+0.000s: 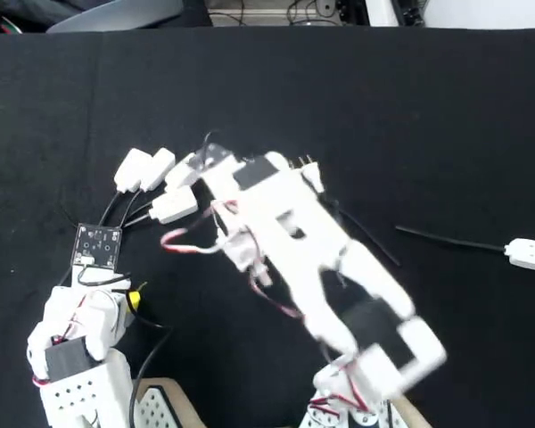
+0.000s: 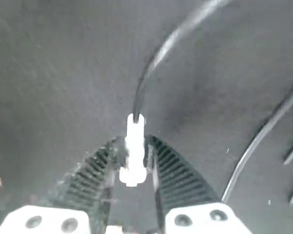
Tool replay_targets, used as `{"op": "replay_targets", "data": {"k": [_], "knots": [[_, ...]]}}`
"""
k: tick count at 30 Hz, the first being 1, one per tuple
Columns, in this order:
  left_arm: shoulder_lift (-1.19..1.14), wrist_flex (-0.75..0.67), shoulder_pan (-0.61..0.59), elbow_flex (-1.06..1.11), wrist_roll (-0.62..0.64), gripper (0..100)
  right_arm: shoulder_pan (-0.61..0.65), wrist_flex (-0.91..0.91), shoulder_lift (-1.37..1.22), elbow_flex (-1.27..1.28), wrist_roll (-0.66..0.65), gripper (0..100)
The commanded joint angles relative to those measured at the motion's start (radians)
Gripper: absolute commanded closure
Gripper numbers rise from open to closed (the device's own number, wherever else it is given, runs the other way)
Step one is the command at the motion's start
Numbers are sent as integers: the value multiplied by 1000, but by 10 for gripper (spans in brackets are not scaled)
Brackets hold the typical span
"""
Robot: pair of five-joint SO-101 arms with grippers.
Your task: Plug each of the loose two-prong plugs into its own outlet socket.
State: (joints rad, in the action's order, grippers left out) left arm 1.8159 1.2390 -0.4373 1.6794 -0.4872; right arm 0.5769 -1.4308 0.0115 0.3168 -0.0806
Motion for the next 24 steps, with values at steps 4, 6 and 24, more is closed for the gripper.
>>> {"op": "replay_targets", "data": {"k": [4, 6, 24], "knots": [[6, -5, 12, 19, -5, 711, -15, 350, 484, 306, 80, 970], [6, -46, 13, 18, -5, 711, -15, 483, 615, 426, 101, 970], [8, -621, 710, 10, 87, 712, 61, 1138, 1797, 1293, 416, 987]]}}
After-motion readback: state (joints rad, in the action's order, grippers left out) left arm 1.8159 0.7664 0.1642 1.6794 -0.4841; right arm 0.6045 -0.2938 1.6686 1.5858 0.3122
